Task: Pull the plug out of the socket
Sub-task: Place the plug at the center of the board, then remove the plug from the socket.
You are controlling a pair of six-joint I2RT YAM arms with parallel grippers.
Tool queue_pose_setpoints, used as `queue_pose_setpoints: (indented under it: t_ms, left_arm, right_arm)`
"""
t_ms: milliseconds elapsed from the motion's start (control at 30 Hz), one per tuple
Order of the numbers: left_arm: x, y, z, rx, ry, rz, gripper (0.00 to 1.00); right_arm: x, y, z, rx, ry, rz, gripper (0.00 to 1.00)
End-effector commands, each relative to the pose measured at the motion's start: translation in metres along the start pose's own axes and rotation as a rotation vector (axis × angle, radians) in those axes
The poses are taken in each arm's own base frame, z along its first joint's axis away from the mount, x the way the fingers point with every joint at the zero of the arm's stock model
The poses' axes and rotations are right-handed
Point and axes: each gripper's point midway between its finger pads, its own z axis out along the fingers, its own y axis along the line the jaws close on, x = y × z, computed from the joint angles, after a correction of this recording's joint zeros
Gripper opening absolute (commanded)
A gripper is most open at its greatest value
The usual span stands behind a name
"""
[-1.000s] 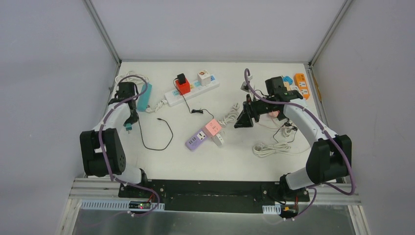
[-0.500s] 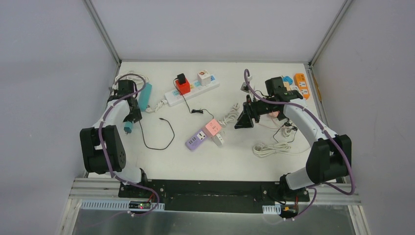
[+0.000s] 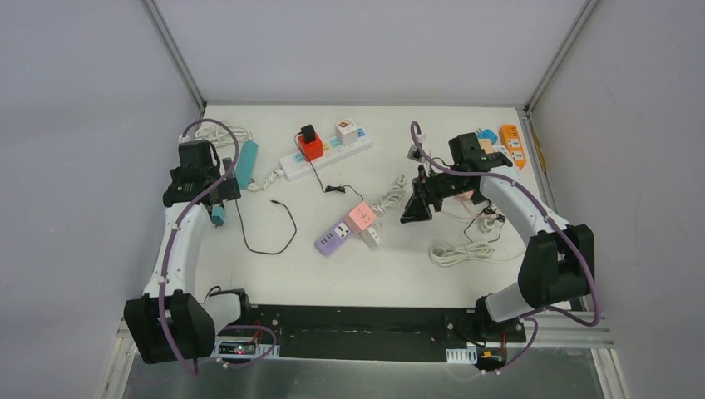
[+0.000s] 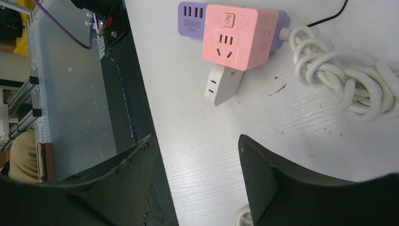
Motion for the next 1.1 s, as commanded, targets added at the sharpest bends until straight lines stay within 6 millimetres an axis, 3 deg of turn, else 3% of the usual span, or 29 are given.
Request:
queue_pose_setpoints:
  t_ms: [0,200,500,733,900,1067]
  left_arm:
    - [0.000,-0.018,-0.016,0.142,-0.044,0.007,0.92]
    - [-0.004,-0.059,-0.047,0.397,-0.104,-0.079,0.91]
    - [-0.032,-0.131,-0.127,0.872,-0.230,-0.267,0.89]
    - [-0.035,-0.199,-0.186,1.178,-0.448,-0.128,0.89]
    - [-0.019,-0.236,-0.199,1.284,-0.523,0.004,0.89]
    - [-0.009,-0.256,-0.180,1.233,-0.591,0.131,0.90]
  right_arm:
    - [-0.018,0.008,-0.008,0.004,-0.031,-0.105,0.67]
    - [-0.018,0.008,-0.010,0.012,-0.035,-0.122,0.67]
    - [-0.017,0.004,-0.018,0.060,-0.031,-0.162,0.67]
    - [-0.018,0.003,-0.026,0.080,-0.039,-0.202,0.67]
    - [-0.013,0.008,-0.029,0.068,-0.023,-0.248,0.68]
    - [-0.011,0.011,-0.033,0.067,-0.018,-0.278,0.68]
